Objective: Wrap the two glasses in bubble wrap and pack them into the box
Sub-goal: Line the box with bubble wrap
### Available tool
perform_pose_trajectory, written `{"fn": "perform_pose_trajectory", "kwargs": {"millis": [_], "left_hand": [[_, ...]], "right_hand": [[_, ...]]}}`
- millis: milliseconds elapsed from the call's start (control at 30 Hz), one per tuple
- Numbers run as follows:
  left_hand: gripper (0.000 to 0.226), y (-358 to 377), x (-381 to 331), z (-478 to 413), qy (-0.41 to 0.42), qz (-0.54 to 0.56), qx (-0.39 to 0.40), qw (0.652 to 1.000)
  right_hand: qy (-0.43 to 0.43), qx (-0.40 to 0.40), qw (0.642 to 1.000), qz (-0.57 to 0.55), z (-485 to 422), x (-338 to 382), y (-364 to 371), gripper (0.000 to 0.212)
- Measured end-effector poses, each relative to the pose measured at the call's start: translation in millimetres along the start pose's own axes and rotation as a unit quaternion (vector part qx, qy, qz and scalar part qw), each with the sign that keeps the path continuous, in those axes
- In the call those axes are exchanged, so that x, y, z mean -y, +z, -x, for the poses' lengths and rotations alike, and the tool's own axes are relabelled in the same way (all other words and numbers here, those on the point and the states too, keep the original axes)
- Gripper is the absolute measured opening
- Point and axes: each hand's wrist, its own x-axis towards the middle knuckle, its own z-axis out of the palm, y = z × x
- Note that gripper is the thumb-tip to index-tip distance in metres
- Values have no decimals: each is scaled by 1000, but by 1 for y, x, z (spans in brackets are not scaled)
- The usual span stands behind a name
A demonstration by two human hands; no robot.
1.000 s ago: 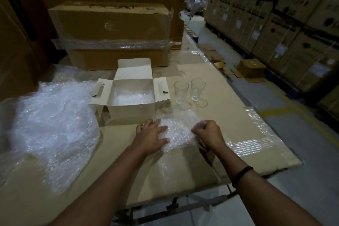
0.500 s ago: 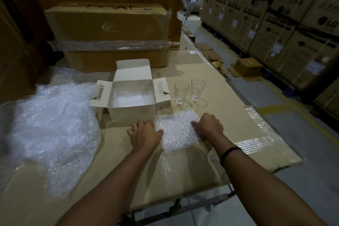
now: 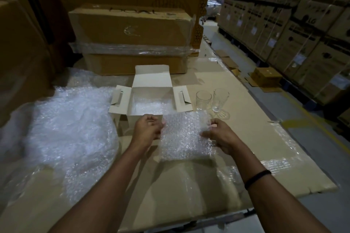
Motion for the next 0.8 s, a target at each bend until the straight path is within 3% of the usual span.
{"fn": "perform_pose_trajectory", "kwargs": {"millis": [167,300,400,533,633,733,800], "left_hand": [[26,-35,-14,-22,60,-35,-113,991],[18,-59,-31,-39,141,-154,-157,965],[9,-71,-40,-51,166,-185,-139,959],[32,-84,-47,-71,155,-193,-119,962],[49,-89,-51,-86,155,-249,-75,953],[56,-91,-50,-103,169,-373,-74,909],[52,-89,-48,-113,181,-509,-70,838]], "right_hand": [[-92,-21,995,-28,-2,15,34,36],[-150,-32,988,-12,-12,35,60,36],[-171,-39,985,0,-20,52,78,26],[-189,-58,980,20,-38,73,92,9],[-192,-91,974,84,-60,83,99,10],[-213,-137,939,232,-83,91,106,10],[-219,-144,903,341,-95,94,112,14]]}}
